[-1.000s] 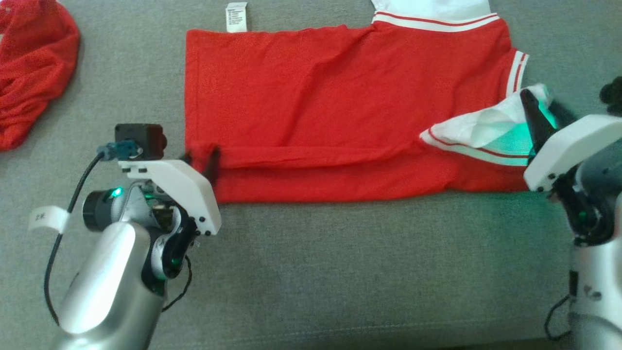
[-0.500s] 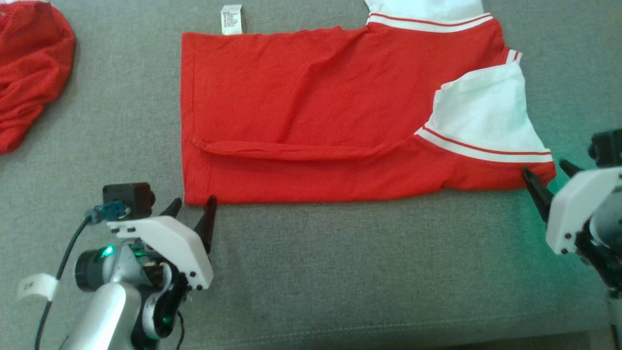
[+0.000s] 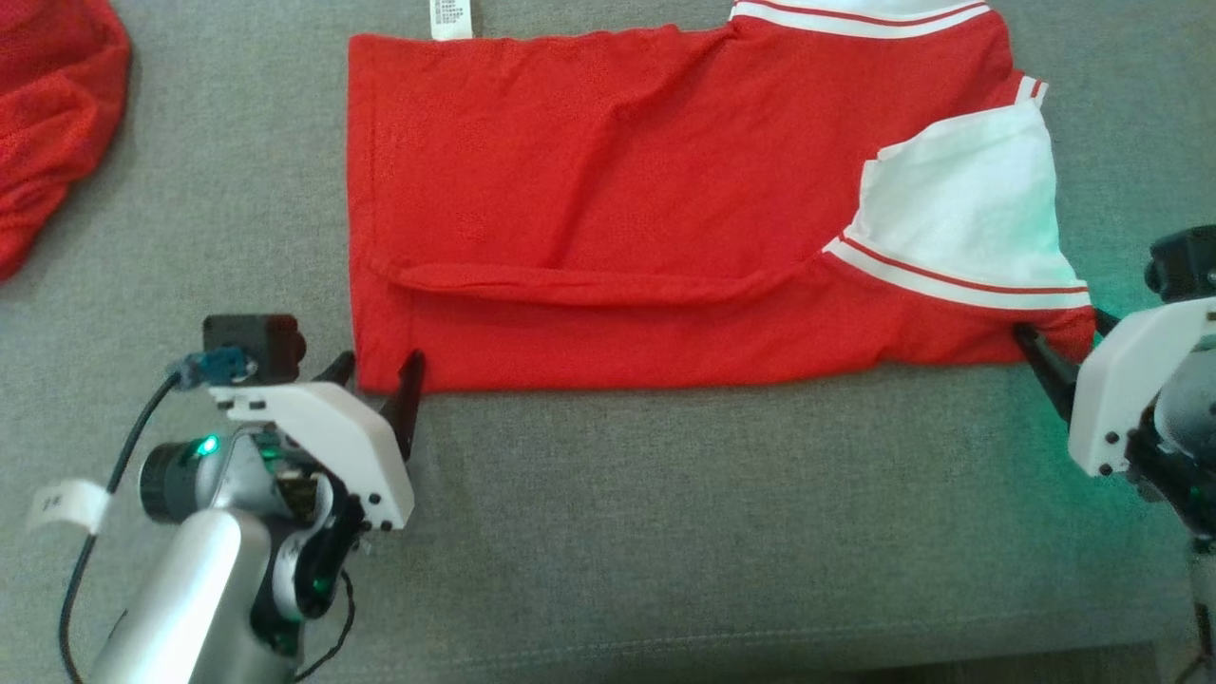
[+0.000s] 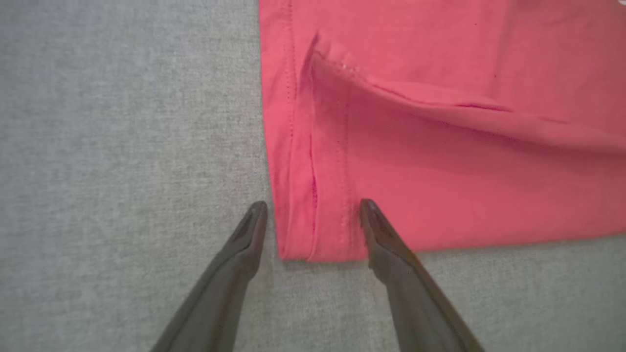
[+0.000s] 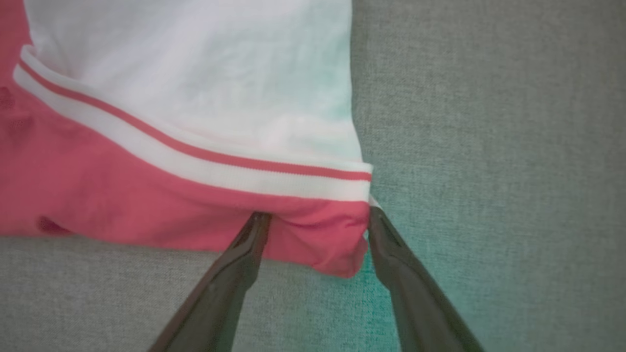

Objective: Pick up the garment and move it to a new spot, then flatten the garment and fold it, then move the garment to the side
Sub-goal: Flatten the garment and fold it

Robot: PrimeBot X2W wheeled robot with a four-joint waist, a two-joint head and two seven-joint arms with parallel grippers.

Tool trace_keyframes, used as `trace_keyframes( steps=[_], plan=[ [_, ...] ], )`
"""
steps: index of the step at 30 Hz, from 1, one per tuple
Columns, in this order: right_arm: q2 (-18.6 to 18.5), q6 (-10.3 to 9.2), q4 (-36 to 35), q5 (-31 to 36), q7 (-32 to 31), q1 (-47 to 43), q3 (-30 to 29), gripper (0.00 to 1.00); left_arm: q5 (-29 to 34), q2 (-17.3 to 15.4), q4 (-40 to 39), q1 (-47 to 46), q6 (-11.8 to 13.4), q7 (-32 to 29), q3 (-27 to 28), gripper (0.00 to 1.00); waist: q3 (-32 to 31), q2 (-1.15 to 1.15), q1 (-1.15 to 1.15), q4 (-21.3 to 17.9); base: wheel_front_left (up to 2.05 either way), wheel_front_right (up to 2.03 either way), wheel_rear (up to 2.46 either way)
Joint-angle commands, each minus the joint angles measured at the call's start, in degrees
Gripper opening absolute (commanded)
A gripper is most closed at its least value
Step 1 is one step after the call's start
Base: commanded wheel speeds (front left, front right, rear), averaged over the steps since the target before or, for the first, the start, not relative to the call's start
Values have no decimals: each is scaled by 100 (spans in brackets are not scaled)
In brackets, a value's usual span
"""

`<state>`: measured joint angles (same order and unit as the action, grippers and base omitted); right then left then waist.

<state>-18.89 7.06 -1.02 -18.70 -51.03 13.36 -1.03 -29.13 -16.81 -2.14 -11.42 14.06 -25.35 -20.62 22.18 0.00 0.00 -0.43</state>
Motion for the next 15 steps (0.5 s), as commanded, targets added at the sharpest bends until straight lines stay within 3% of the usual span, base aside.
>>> trace_keyframes(
  steps=[1,6,7,8,9,10,11,15],
  plan=[
    [-156,43,-163,-46,-37,116,96,100,55,-157,-104,-236,-25,-53,151,100,14,0,0,6,0,0,0],
    [-145,43,-56,-331,-235,121,194,100,-56,-135,18,-274,-116,-235,53,100,37,0,0,-1,0,0,0],
    [-168,43,-40,-381,-293,106,215,100,-99,-127,26,-263,-150,-278,27,48,40,0,0,-2,0,0,0],
    [-201,43,-23,-420,-342,88,238,100,-144,-117,26,-255,-195,-304,3,22,42,0,0,-1,0,0,0],
    [-201,43,-23,-420,-342,88,238,100,-144,-117,26,-255,-195,-304,3,22,42,0,0,-1,0,0,0],
    [-220,43,0,-463,-387,74,238,64,-192,-102,20,-250,-234,-301,-2,0,41,0,0,1,0,0,0],
    [-230,43,16,-509,-414,67,232,0,-216,-115,26,-248,-285,-317,-27,0,35,0,0,6,0,0,0],
    [-261,43,9,-716,-487,65,109,0,-324,-192,-22,-197,-385,-319,15,0,-66,0,0,21,0,0,0]
  ],
)
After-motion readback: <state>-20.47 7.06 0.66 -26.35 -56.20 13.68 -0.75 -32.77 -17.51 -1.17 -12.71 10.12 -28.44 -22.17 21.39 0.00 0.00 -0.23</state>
